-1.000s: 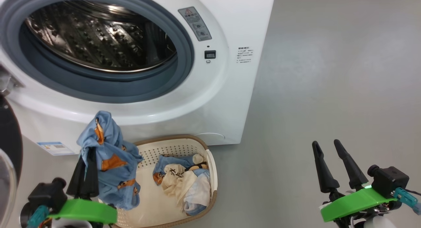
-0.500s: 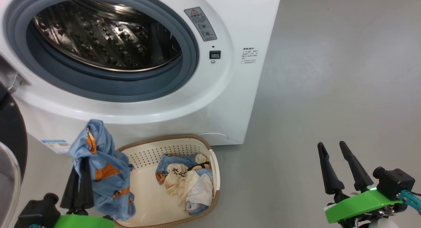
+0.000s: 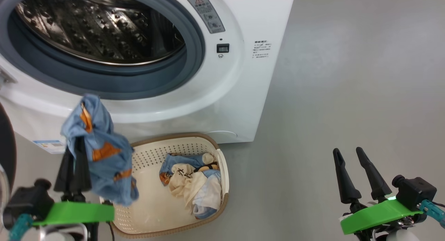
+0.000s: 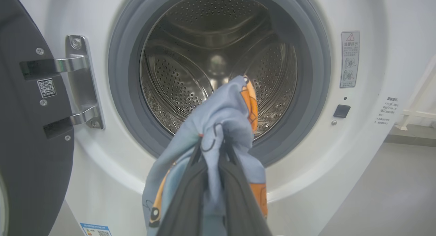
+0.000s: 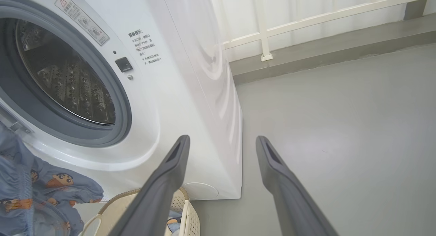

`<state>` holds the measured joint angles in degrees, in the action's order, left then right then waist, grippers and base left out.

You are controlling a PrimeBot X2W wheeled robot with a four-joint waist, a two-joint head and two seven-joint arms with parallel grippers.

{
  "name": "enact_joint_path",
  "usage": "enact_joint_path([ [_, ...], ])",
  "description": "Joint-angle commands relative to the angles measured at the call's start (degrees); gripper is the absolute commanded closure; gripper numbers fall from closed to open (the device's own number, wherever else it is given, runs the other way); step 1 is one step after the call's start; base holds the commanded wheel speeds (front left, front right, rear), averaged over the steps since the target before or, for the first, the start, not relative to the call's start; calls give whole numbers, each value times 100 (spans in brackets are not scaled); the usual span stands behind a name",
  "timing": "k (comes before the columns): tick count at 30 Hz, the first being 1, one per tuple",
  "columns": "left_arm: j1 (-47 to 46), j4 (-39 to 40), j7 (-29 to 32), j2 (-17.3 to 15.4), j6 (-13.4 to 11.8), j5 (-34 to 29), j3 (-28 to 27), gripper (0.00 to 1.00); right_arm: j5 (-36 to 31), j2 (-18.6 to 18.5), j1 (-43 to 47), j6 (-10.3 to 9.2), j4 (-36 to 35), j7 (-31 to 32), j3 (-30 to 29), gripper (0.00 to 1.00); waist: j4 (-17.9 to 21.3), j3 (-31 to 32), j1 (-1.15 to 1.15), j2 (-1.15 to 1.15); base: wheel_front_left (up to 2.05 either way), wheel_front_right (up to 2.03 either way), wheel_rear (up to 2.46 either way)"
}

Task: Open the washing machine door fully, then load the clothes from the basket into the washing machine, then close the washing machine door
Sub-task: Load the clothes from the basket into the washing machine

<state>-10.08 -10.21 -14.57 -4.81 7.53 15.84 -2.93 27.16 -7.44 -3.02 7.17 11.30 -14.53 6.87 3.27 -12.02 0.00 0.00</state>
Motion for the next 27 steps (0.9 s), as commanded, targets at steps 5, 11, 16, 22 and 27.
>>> enact_joint_path([
  [5,-724,-28,-42,-357,-5,-24,-110,100,-53,4,-230,32,-153,-47,65,0,74,-192,0,0,0,0,0],
  [11,-1494,-465,5,-548,-5,-42,-29,100,-58,76,-327,32,-155,-47,89,0,135,-364,0,0,0,0,0],
  [16,-2300,-1002,64,-692,-11,-57,-4,100,-55,154,-449,32,-161,-47,134,0,254,-556,0,0,0,0,0],
  [22,-3191,-1937,97,-916,-10,-123,66,100,-37,233,-559,32,-156,-47,180,0,448,-776,0,0,0,0,0],
  [27,-3959,-2904,142,-1028,-33,-144,104,100,-36,286,-652,32,-164,-47,235,0,612,-988,0,0,0,0,0],
])
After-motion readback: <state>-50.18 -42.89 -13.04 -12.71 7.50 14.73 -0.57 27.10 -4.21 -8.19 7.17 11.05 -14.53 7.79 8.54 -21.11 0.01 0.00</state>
